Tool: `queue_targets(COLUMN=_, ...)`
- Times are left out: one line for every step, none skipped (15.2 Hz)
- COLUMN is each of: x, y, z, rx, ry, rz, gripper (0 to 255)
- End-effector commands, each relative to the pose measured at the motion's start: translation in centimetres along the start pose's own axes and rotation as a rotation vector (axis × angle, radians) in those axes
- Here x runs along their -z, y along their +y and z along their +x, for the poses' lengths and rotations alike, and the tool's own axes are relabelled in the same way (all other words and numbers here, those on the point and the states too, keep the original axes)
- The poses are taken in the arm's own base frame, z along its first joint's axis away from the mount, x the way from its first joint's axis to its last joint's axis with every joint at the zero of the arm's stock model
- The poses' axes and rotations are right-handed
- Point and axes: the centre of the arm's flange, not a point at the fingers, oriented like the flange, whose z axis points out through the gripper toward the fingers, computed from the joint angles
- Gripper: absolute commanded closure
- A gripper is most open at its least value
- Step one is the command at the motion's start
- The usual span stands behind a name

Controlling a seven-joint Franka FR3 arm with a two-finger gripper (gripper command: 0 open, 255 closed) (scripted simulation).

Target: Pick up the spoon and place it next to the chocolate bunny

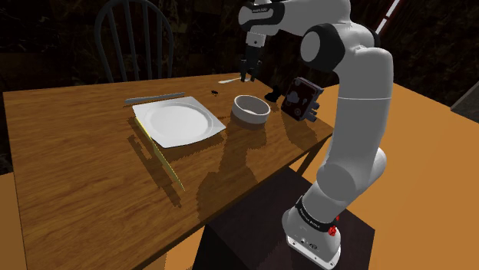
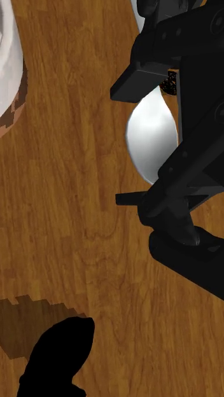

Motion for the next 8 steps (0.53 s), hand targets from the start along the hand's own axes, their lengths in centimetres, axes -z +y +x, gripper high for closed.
queue_targets(x=-1.1, y=0.0, z=0.2, rx=0.000, ry=0.000, rz=0.000, gripper=255)
queue_targets(x=-1.6, y=0.1, z=0.2, rx=0.000, ry=0.000, rz=0.000, gripper=255)
queue_targets(x=-2.1, y=0.1, z=0.3, rx=0.000, ry=0.000, rz=0.000, gripper=255)
queue_targets(x=-2.6, y=0.1, z=0.4, rx=0.000, ry=0.000, rz=0.000, gripper=255)
queue_targets(x=-3.2, y=0.1, z=0.5, rx=0.000, ry=0.000, rz=0.000, gripper=255)
queue_targets(x=-3.7, y=0.1, z=0.6, rx=0.000, ry=0.000, rz=0.000, gripper=255)
queue_targets(x=-4.2, y=0.1, z=0.7, rx=0.000, ry=0.000, rz=0.000, gripper=255)
queue_targets(x=-4.7, y=0.2, z=0.7, rx=0.000, ry=0.000, rz=0.000, gripper=255)
